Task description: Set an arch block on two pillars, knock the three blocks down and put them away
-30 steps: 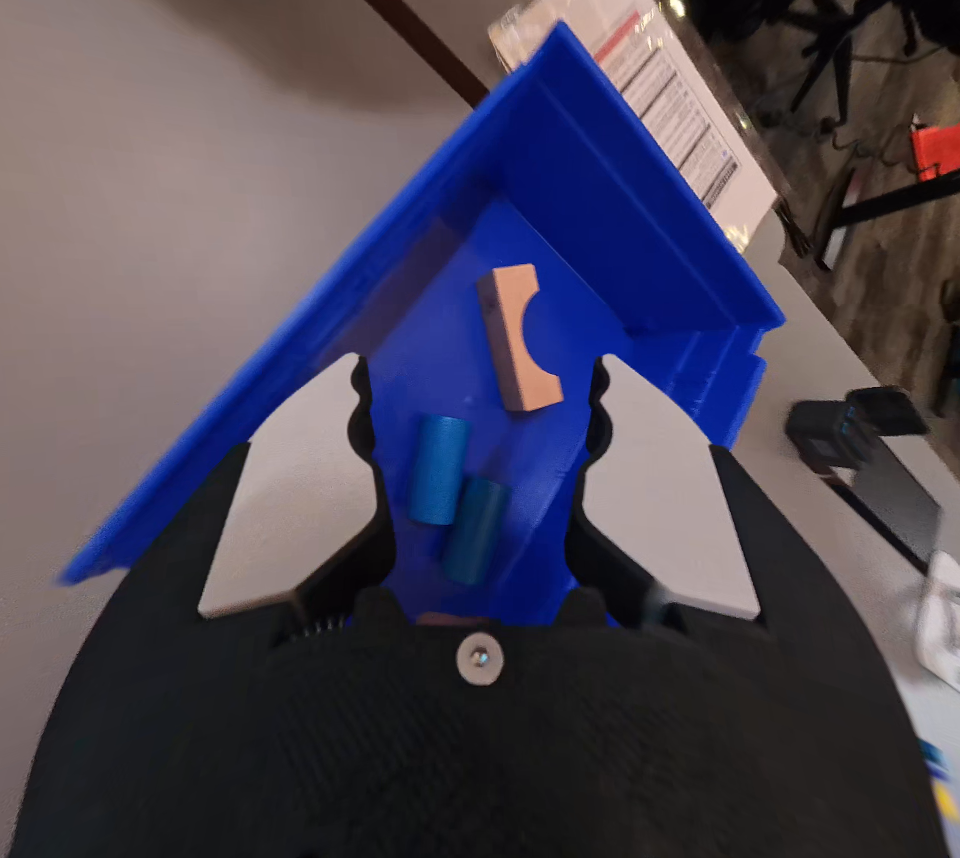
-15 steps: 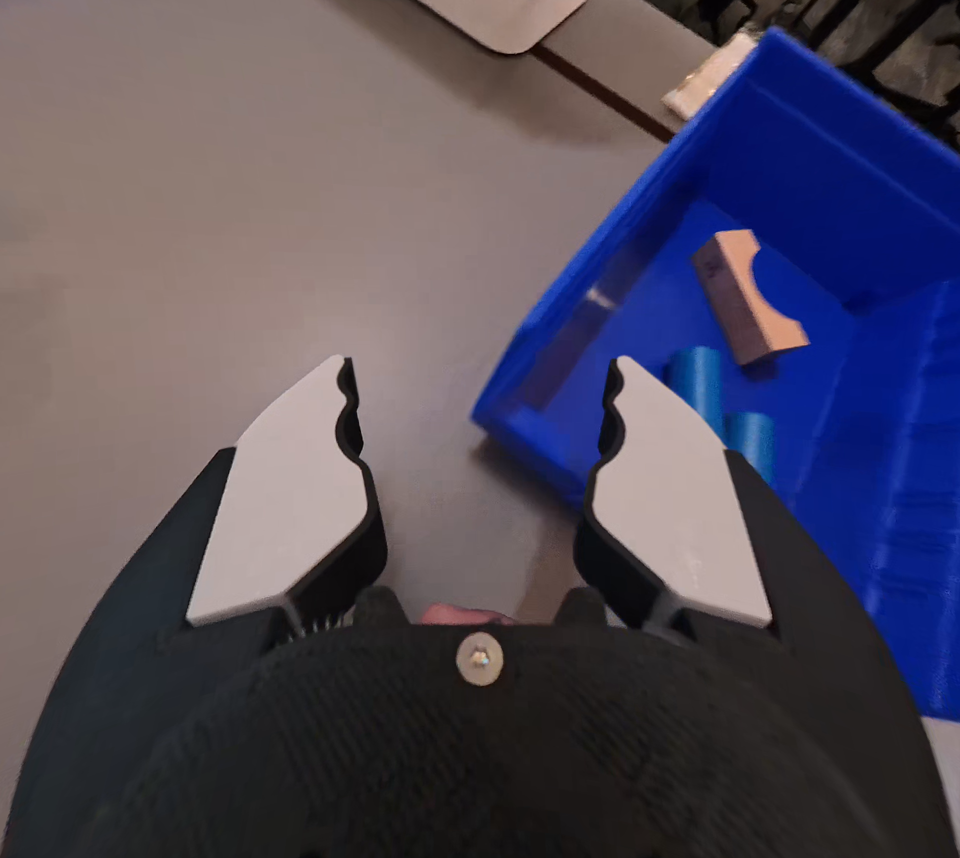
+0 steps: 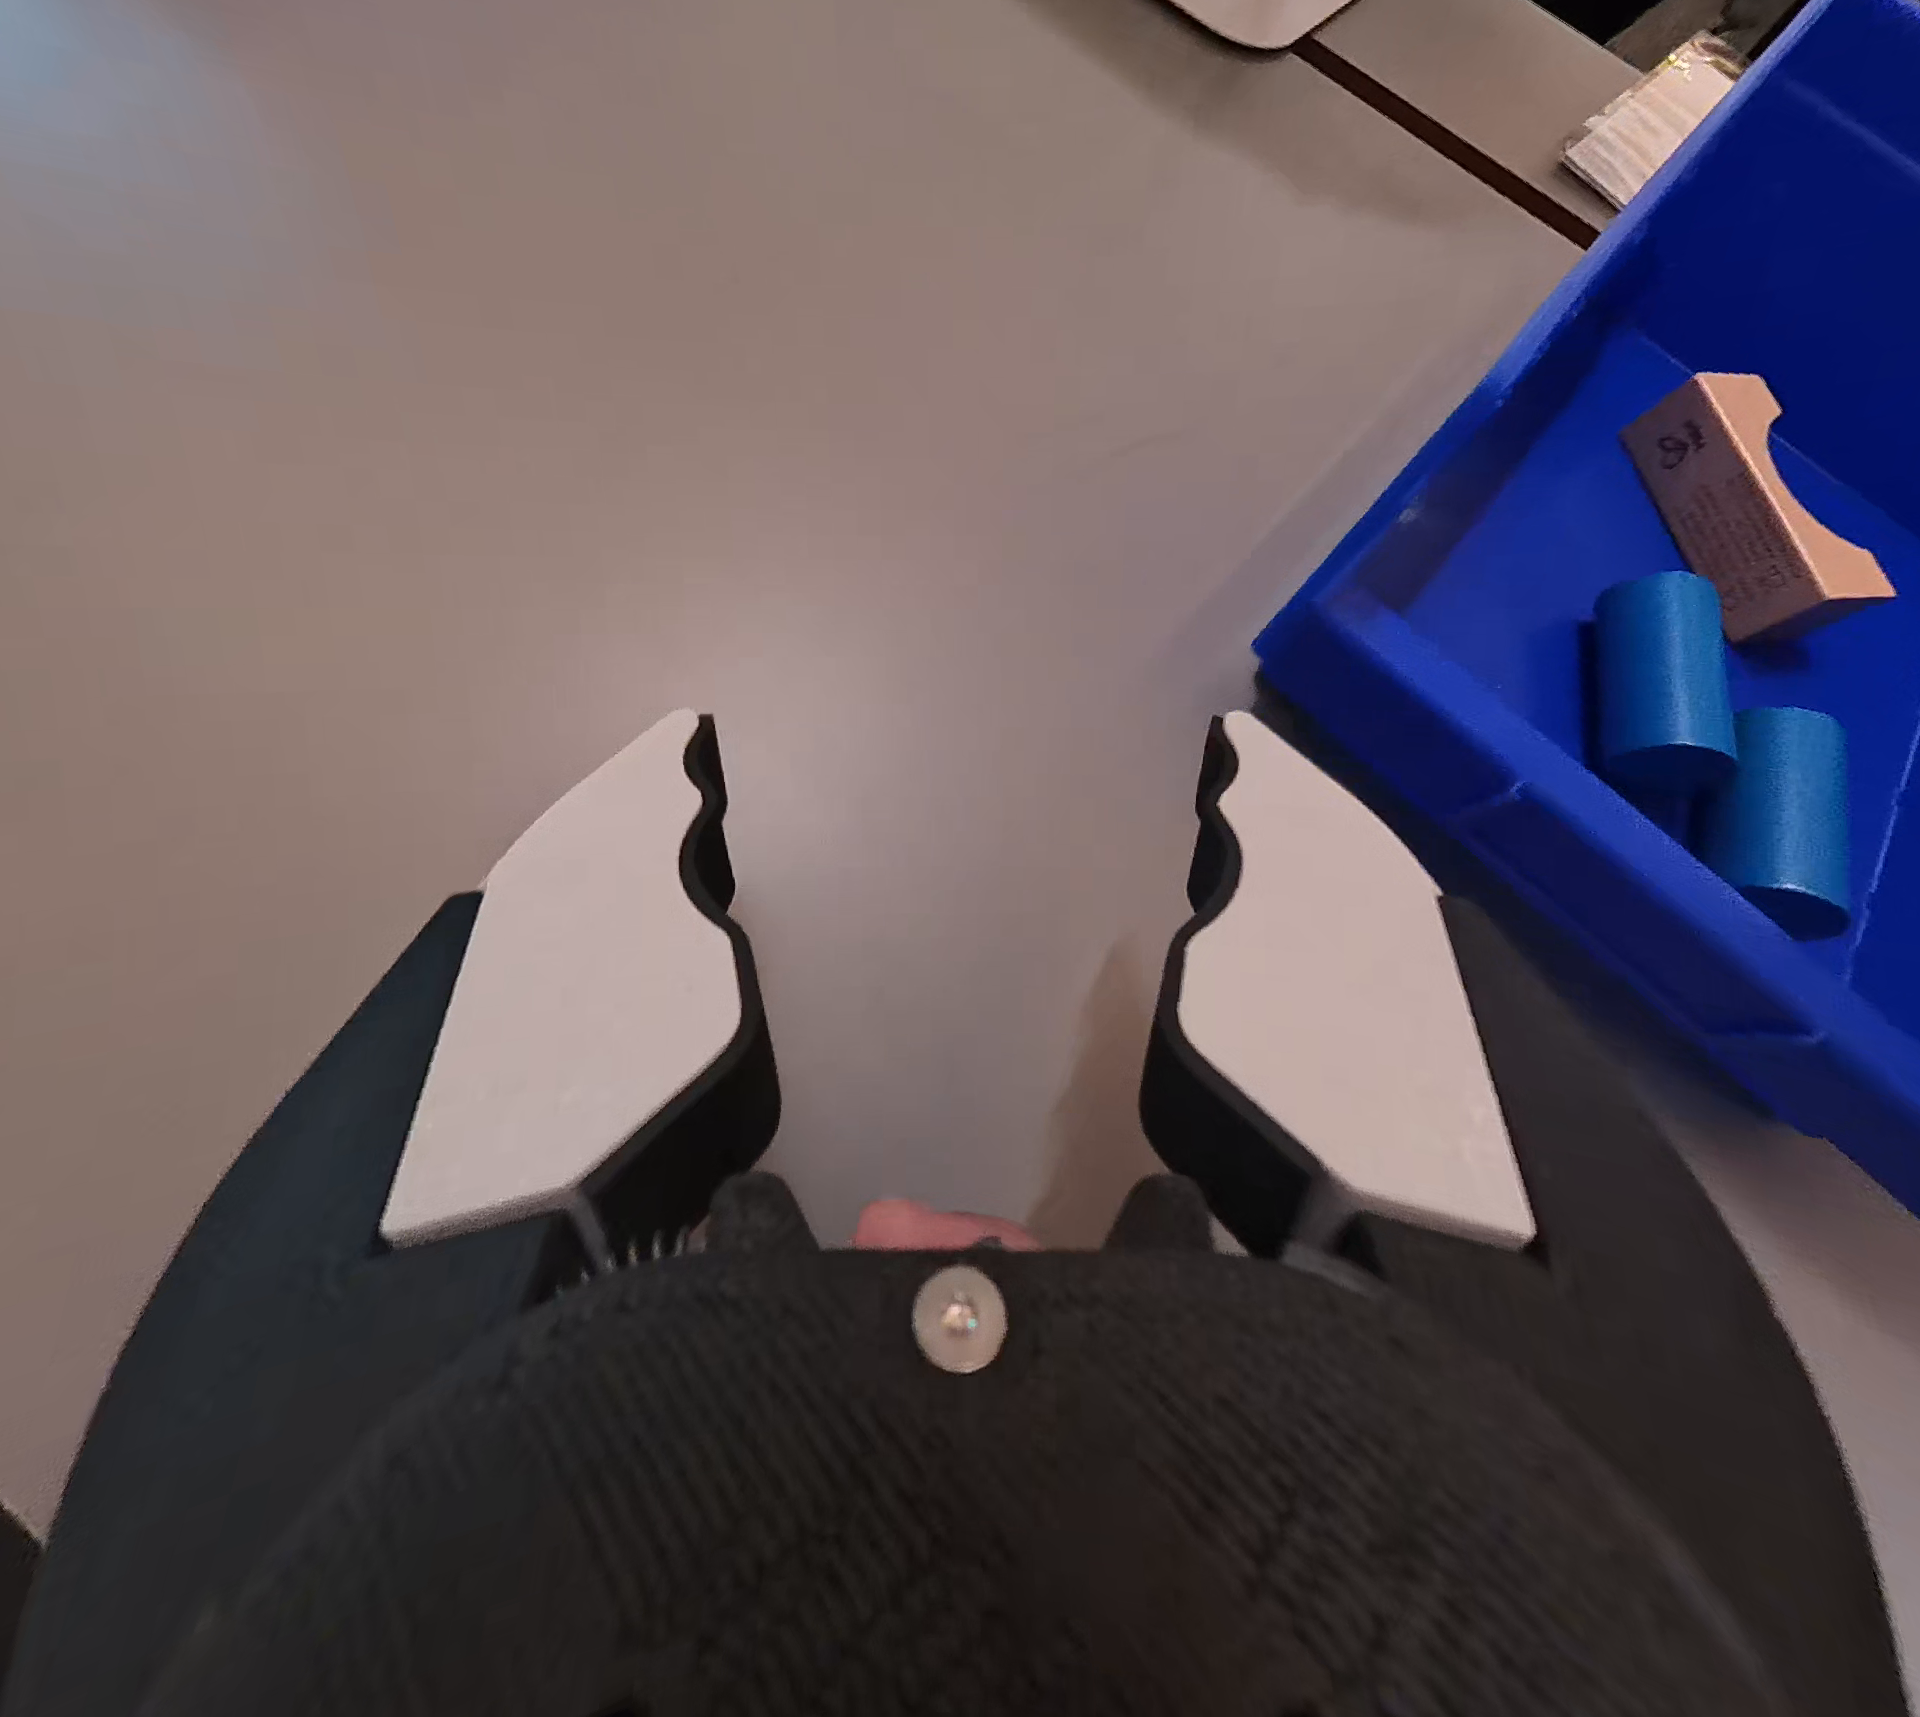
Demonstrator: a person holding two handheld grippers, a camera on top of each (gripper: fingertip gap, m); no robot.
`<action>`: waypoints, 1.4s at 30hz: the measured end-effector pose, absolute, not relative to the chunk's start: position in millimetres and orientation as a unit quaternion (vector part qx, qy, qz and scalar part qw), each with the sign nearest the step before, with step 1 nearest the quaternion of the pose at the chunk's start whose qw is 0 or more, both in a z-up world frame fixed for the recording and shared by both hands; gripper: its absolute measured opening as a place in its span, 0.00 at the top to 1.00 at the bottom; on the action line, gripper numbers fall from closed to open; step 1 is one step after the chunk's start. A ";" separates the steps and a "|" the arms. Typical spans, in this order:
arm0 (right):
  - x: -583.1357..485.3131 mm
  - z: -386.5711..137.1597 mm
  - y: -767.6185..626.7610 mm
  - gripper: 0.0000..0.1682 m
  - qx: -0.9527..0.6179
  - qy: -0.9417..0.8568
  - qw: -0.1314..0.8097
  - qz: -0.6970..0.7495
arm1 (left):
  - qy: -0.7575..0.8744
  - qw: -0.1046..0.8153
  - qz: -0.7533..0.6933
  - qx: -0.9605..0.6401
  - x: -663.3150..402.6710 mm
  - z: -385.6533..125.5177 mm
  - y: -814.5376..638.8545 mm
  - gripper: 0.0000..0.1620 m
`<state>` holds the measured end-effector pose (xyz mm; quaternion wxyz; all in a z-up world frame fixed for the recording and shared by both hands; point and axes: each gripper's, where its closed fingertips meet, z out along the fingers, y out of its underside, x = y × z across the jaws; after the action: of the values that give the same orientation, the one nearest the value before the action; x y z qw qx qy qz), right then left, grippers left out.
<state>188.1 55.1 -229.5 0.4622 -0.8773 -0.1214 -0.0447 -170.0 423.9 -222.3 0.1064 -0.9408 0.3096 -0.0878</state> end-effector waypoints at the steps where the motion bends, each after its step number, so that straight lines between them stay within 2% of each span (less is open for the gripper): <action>1: 188.7 -230.5 53.5 0.48 -0.878 -0.123 0.461 -0.047 | 0.298 0.073 -0.076 -0.949 -170.7 -231.8 429.0 0.60; 4: 191.3 -231.5 49.3 0.48 -0.878 -0.113 0.463 -0.049 | 0.277 -0.008 -0.045 -0.960 -172.9 -255.4 436.5 0.60; 13: 194.2 -220.5 35.5 0.48 -0.873 -0.113 0.470 -0.060 | 0.259 -0.080 0.017 -0.962 -181.9 -290.7 431.3 0.62; 15: 190.7 -220.6 35.1 0.49 -0.871 -0.108 0.476 -0.052 | 0.262 -0.074 0.018 -0.962 -180.0 -291.5 431.0 0.65; 17: 185.5 -222.3 36.2 0.49 -0.870 -0.109 0.478 -0.046 | 0.281 -0.065 0.015 -0.958 -177.7 -291.1 430.8 0.73; 23: 161.2 -214.2 47.4 0.49 -0.853 -0.120 0.509 -0.016 | 0.366 0.017 -0.028 -0.930 -165.6 -289.4 428.3 0.78; 25: 151.8 -209.4 54.1 0.48 -0.845 -0.132 0.517 0.002 | 0.372 0.074 -0.056 -0.924 -160.1 -275.3 430.2 0.79; 30: 108.2 -169.9 78.8 0.50 -0.799 -0.179 0.559 0.130 | 0.408 0.305 -0.159 -0.846 -125.1 -173.8 421.5 0.79; 33: 90.1 -133.1 103.2 0.51 -0.760 -0.228 0.593 0.139 | 0.483 0.385 -0.229 -0.752 -82.5 -121.0 373.6 0.80; 37: 71.0 -93.1 135.8 0.56 -0.733 -0.304 0.598 0.111 | 0.570 0.421 -0.372 -0.599 -17.4 -92.6 280.5 0.80; 42: 63.0 -64.6 156.9 0.57 -0.706 -0.354 0.600 0.125 | 0.580 0.411 -0.534 -0.458 27.8 -96.6 194.8 0.80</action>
<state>63.0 156.9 -64.6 0.5998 -0.7065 -0.3545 0.1245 27.8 194.8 -96.6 0.4107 -0.4585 0.5799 -0.5337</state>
